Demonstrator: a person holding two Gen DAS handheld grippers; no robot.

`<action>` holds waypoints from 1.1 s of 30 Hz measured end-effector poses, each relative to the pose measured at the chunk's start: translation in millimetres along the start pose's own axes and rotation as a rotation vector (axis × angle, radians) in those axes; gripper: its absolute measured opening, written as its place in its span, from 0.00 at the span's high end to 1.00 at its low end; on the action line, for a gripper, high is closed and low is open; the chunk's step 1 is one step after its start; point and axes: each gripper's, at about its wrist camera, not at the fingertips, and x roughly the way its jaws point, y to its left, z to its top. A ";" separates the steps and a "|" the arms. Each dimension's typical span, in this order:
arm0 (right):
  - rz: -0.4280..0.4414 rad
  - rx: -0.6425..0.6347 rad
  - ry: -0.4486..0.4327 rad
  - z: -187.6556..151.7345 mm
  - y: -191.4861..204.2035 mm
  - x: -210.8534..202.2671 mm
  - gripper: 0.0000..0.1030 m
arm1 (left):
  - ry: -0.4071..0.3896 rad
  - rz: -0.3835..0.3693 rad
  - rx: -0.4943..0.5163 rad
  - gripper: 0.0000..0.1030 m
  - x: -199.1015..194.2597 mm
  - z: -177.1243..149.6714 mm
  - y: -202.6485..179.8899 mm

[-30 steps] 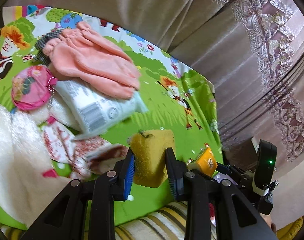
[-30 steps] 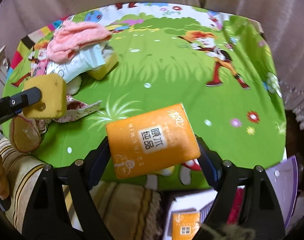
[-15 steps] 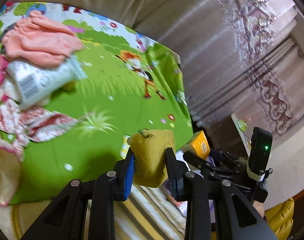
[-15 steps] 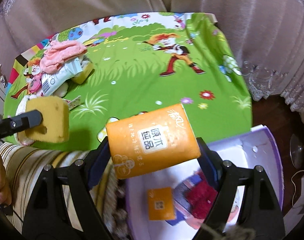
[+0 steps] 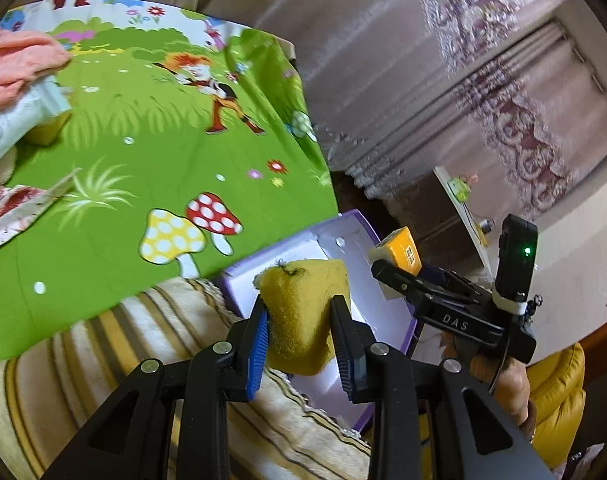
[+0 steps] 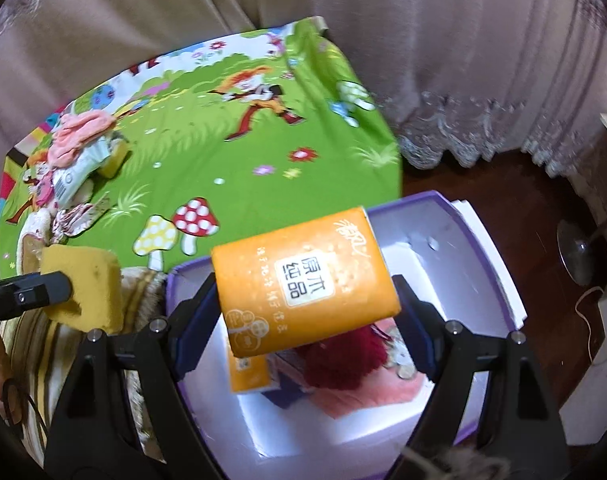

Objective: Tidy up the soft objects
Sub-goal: 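Carry the sponge and tissue pack over the box and release both, then move the left tool toward the white fluffy slipper on the table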

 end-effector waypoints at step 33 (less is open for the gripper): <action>-0.044 0.108 0.022 -11.6 -41.6 -12.0 0.08 | 0.003 0.020 -0.005 0.42 -7.7 5.8 6.6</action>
